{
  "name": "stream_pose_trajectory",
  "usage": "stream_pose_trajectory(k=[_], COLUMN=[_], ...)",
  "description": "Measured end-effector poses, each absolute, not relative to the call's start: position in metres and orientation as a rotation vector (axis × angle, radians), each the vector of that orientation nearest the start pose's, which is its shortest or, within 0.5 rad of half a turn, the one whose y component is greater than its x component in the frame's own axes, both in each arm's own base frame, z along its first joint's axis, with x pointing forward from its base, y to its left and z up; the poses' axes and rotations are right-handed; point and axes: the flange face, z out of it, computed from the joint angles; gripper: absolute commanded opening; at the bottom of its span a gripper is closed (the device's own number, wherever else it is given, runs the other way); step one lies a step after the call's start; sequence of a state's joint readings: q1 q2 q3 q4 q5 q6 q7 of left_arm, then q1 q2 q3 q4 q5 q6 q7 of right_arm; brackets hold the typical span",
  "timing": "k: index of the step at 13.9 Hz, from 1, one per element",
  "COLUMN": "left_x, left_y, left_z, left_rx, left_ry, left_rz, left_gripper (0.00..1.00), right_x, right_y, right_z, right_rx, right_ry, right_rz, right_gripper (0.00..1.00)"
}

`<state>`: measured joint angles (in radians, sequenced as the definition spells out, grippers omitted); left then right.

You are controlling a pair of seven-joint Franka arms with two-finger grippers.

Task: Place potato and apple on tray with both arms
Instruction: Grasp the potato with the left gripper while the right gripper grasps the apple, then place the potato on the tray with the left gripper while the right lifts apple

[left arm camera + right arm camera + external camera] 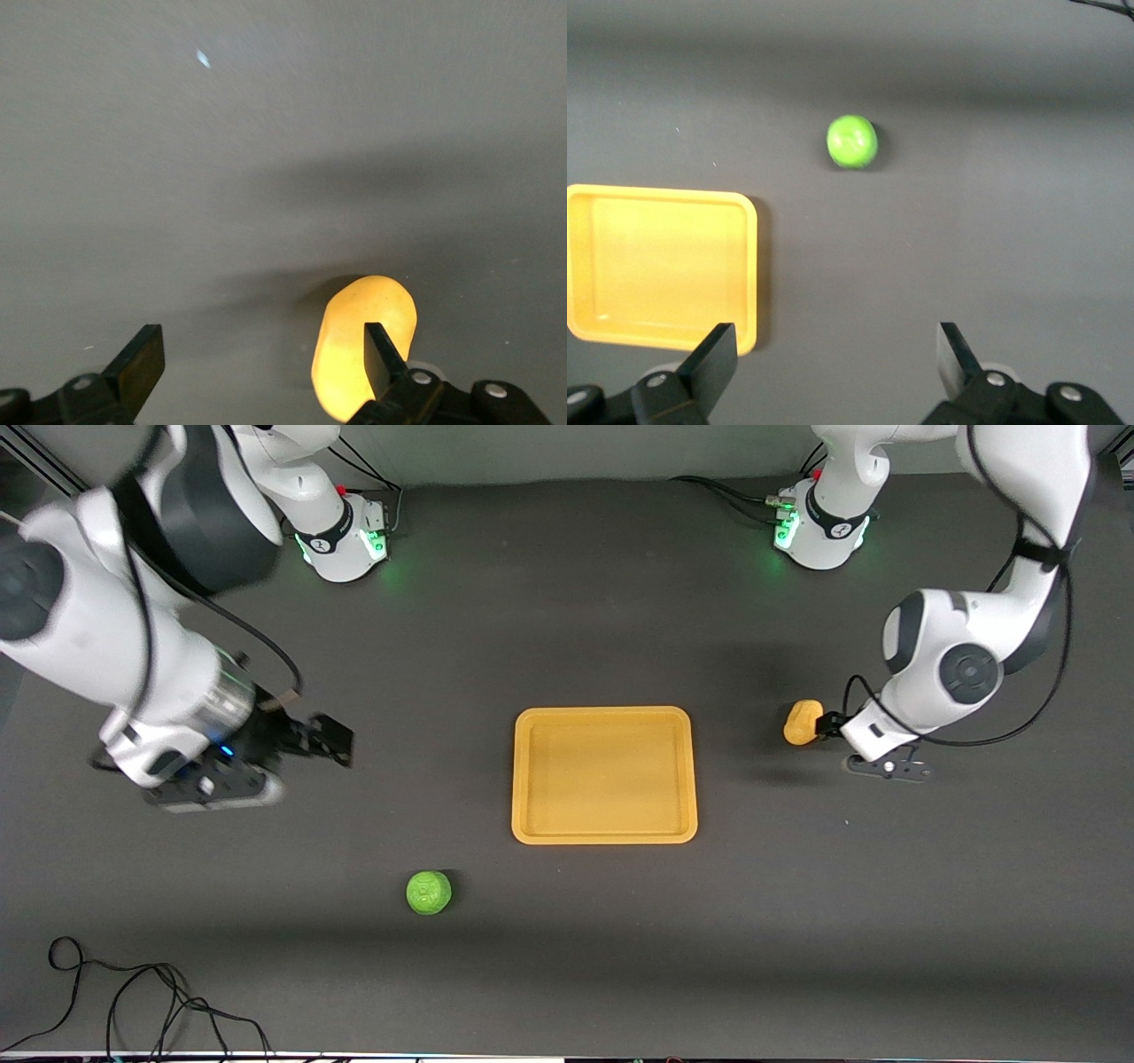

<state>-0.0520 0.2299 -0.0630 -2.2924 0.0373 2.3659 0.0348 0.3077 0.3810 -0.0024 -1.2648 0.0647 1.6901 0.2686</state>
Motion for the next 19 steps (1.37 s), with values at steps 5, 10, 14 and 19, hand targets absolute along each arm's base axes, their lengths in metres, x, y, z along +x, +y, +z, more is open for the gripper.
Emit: stream_pose_trajectory(k=[5,10,14,19], left_x=[0.476,0.469,0.471,0.552], left_y=[-0.108,-0.106,-0.105,-0.152], left_z=[0.188,0.169,0.177,0.279], left_rx=[-3.1,-3.097,-3.093,-3.283], left_ry=[0.4,0.379,0.269,0.002], left_rz=[0.416,0.484,0.541,0.414], left_gripper=[0.84,0.0,0.0,0.0], right_x=[0.685,0.715,0.726,0.732], right_y=[0.219,0.232,0.24,0.241], right_z=[0.493,0.401,0.321,0.257], right_rx=[-3.075,-3.097,-3.097,-3.091], right_ry=[-0.037,-0.014,-0.019,-0.018], right_rz=[-0.02,-0.059,-0.156,-0.191], right_gripper=[1.0,1.0,1.0,1.0])
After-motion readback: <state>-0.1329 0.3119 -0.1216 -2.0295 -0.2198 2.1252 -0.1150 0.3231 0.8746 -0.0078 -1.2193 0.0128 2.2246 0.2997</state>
